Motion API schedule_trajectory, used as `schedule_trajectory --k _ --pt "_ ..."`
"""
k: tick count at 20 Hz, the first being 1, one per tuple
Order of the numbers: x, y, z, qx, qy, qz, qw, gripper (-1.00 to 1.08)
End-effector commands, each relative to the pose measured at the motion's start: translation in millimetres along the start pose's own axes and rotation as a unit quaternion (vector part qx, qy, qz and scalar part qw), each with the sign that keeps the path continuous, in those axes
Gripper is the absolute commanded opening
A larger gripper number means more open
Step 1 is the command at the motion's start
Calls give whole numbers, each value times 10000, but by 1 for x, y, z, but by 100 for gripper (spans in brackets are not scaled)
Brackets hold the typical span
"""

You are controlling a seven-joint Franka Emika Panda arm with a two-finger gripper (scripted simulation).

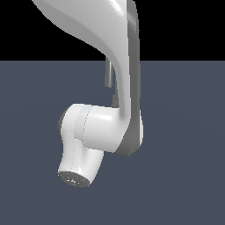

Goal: Turn on the faucet by rotating a designated handle.

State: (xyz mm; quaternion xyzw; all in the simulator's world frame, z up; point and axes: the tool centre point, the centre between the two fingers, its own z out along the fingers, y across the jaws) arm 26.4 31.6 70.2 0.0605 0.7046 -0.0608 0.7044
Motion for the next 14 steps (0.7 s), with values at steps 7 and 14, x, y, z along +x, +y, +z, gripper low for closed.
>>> schedule_trajectory --k 7,14 --pt "-28 10 0 -3 -1 -2 10000 -100" --pt "-38 7 0 20 44 -11 10000 -100"
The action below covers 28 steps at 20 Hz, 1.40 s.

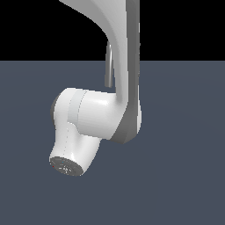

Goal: Turn on the faucet by rotating a designated handle.

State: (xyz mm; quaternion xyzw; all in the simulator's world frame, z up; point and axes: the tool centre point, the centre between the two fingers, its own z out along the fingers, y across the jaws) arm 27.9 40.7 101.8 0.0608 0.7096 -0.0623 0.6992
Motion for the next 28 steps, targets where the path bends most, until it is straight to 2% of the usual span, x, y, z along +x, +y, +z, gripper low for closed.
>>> schedule_trajectory --k 1,10,11,12,24,25,26,28 --pt "-11 -3 0 5 -31 4 10000 -100" --pt "-46 -13 0 -12 -67 13 10000 -100" --pt "-46 -13 0 -12 -67 13 10000 -100" --pt "-24 -13 -1 -9 104 -9 9999 -100" --pt "-62 -54 0 -14 -61 13 10000 -100" --pt "-62 -54 0 -14 -61 13 10000 -100" --pt "-46 -33 -4 -119 79 52 9999 -100" --pt "-46 -43 -3 -101 54 46 9999 -100"
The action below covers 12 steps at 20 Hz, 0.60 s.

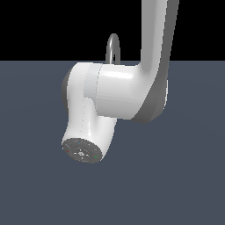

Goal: Turn on the faucet by rotating a designated handle.

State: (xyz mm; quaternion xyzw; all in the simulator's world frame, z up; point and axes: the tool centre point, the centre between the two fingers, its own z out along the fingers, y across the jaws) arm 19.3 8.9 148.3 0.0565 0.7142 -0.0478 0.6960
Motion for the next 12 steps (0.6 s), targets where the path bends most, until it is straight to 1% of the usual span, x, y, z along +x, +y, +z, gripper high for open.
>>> schedule_trajectory --k 1,9,10,11,12 --pt "1 -16 1 41 -21 -23 10000 -100" --pt "2 -59 2 111 -123 -49 9999 -100" --pt "2 -59 2 111 -123 -49 9999 -100" --pt "-2 -17 0 150 -139 180 9996 -100" --pt "1 -20 0 148 -138 166 9997 -100"
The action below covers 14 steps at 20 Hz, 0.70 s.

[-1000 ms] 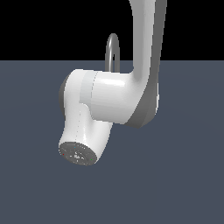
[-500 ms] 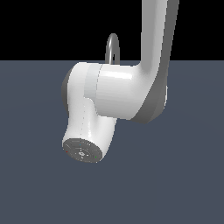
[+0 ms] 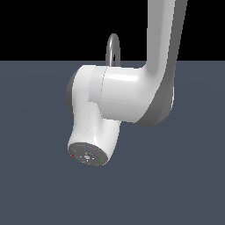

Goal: Turn on the faucet by rotating a designated handle.

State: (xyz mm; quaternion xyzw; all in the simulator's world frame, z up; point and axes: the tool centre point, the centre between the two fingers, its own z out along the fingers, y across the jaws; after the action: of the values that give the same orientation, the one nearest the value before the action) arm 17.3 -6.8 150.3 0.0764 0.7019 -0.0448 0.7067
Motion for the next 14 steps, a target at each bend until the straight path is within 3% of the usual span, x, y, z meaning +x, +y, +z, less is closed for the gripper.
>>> schedule_trajectory --k 1,14 --pt "5 -8 0 30 13 -23 10000 -100" --pt "40 -55 2 2 15 -202 9998 -100"
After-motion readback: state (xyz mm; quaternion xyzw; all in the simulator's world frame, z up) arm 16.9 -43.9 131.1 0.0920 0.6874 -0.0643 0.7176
